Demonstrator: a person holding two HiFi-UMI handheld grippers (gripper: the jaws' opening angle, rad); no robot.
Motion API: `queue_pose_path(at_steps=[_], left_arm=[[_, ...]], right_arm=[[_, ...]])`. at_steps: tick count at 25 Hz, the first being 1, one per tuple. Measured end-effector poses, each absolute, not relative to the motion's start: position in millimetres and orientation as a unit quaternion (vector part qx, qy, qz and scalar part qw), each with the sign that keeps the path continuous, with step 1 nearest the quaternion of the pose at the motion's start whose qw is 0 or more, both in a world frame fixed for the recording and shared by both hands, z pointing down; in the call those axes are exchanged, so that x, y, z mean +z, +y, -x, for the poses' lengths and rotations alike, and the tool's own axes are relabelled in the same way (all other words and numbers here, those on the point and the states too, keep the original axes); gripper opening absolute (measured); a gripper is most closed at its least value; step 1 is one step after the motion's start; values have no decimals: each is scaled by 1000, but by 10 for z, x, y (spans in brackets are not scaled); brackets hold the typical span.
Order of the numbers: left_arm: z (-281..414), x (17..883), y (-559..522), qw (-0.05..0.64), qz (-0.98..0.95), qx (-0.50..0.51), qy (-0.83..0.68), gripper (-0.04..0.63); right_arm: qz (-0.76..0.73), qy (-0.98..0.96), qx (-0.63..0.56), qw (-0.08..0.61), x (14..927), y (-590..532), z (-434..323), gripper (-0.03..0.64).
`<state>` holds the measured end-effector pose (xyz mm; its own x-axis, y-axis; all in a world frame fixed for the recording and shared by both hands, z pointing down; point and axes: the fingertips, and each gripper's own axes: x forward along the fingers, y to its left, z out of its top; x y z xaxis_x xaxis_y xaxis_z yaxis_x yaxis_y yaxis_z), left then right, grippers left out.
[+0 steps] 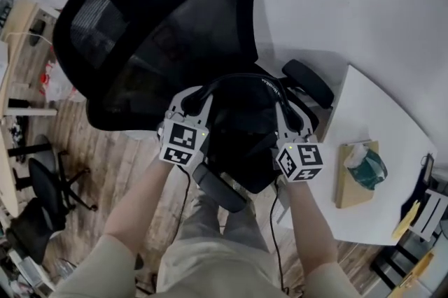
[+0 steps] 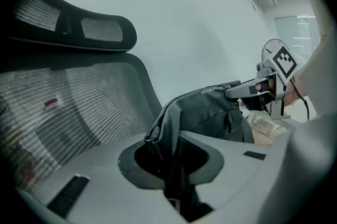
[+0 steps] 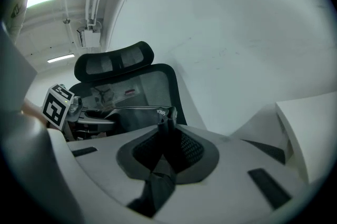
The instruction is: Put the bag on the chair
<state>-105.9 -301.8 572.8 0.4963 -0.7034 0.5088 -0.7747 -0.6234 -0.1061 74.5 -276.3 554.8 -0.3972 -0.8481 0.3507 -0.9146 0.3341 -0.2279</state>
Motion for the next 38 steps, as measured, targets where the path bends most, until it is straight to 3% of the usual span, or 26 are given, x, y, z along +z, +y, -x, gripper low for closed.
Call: queue_pose_path(at_steps=[16,27,29,32,38], left_arm=[[916,7331,-2710,152,-844,338,-388,75],[971,7678,-2489,219,-816,355,-401,87],[988,7697,-2448,233,-807,364,-403,105],[1030,7702,-2359,252,-798,373,-401,223],[1134,7446,-2198,250,-799,363,-408,270]], right_arm=[[-573,-756,274,157,7201,-2530,-903,71],[-562,-734,319,208,7608,-2349,-954,103],[-559,-727,332,221,7617,-2319,-959,172],[-557,-720,341,234,7551,-2267,-949,285],[-562,-720,324,246,7227,-2173,-971,333]])
